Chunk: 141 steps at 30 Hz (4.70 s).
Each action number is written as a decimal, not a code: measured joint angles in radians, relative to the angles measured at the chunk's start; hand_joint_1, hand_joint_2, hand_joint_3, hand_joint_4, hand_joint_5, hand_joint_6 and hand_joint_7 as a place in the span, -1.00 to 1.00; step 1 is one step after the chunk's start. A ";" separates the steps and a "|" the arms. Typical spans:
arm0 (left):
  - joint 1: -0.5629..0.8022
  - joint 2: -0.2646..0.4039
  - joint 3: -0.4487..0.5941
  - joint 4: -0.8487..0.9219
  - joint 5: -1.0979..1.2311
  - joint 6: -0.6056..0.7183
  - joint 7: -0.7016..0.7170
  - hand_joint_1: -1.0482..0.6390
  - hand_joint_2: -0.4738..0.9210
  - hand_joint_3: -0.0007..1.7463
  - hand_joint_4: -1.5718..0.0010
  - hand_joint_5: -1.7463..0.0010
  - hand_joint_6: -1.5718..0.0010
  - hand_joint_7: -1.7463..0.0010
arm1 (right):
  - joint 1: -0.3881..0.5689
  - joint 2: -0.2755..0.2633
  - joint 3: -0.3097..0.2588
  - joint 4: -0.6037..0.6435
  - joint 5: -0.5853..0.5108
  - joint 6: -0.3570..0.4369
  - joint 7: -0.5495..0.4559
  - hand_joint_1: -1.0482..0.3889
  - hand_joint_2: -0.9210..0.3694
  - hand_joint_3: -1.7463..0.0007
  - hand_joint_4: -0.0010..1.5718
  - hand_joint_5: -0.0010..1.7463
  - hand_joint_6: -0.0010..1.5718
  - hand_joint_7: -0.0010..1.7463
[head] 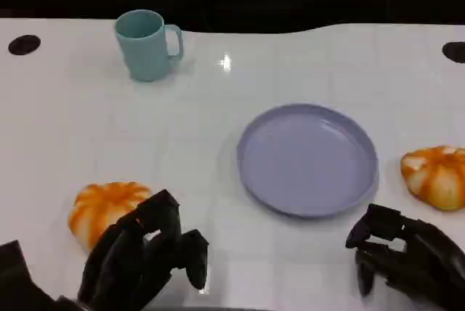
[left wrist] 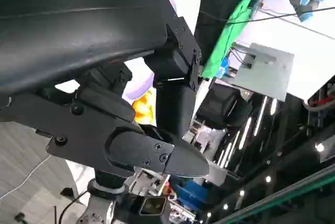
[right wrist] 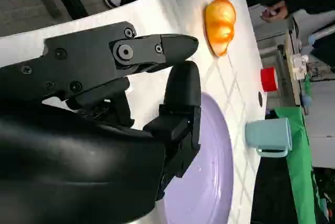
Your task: Grasp the bread from the table and place it into the plate.
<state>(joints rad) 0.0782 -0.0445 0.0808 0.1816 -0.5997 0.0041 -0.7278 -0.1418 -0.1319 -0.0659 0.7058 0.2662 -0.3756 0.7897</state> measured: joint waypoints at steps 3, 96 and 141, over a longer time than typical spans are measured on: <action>0.000 0.000 0.001 0.000 0.001 -0.001 -0.007 -0.70 1.00 -0.86 -0.15 -1.00 0.07 -0.87 | 0.003 0.000 0.001 -0.004 0.000 0.000 -0.002 -0.25 -1.00 0.70 -0.17 1.00 -0.12 0.50; -0.119 0.518 -0.291 -0.427 1.642 -0.053 0.330 -0.22 0.74 -0.99 0.81 0.99 0.68 1.00 | 0.023 0.003 0.002 -0.052 0.000 0.041 -0.016 -0.25 -1.00 0.71 -0.17 1.00 -0.12 0.52; -0.391 0.515 -0.431 0.374 1.429 -0.305 0.943 -0.05 0.52 0.57 0.13 -1.00 0.32 -0.92 | 0.025 0.002 0.002 -0.053 0.001 0.041 -0.013 -0.26 -1.00 0.73 -0.17 1.00 -0.12 0.53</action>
<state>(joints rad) -0.3129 0.4702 -0.3503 0.5560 0.8295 -0.3014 0.2151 -0.1165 -0.1303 -0.0637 0.6524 0.2676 -0.3348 0.7771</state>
